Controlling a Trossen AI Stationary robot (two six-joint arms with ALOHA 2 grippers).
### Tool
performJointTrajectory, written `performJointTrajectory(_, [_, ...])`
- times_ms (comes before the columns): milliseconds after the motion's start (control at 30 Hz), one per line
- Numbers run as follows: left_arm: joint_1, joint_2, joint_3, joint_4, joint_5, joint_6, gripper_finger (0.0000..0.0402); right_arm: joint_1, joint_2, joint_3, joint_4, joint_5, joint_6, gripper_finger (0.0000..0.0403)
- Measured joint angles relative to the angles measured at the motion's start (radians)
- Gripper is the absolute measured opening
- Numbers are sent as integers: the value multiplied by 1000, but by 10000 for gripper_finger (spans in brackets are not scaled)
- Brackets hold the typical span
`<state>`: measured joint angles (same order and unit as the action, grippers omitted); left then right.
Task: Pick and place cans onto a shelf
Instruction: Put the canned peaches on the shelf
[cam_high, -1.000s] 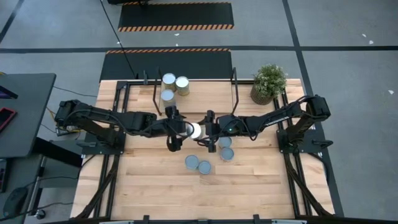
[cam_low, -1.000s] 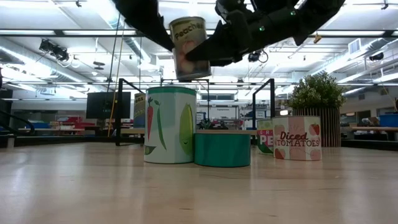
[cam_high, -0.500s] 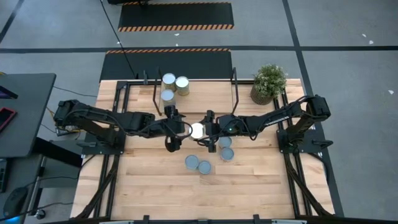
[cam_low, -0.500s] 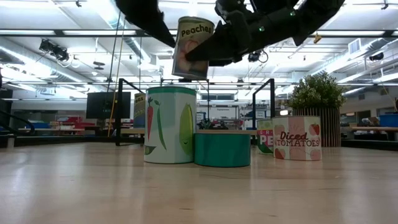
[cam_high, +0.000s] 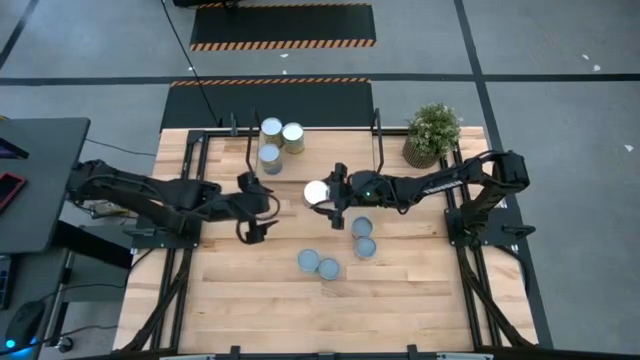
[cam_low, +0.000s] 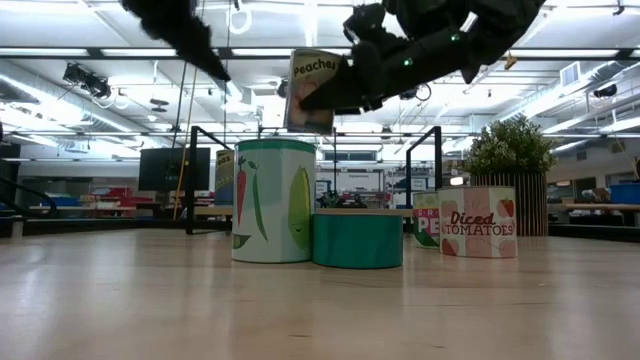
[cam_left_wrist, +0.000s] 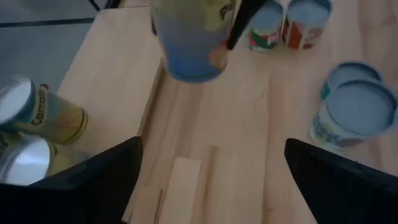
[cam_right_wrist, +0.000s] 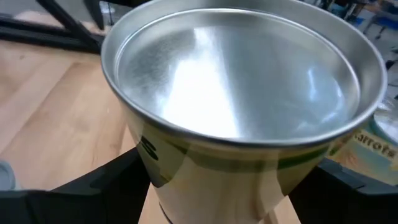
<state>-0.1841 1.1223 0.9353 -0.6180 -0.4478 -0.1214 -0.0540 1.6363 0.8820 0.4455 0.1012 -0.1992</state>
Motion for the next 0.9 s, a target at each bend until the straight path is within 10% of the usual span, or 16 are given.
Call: performJointTrajectory(900, [-21,-532,-594,501,61,-5,398,-189,266,296,-86,-71,26,327])
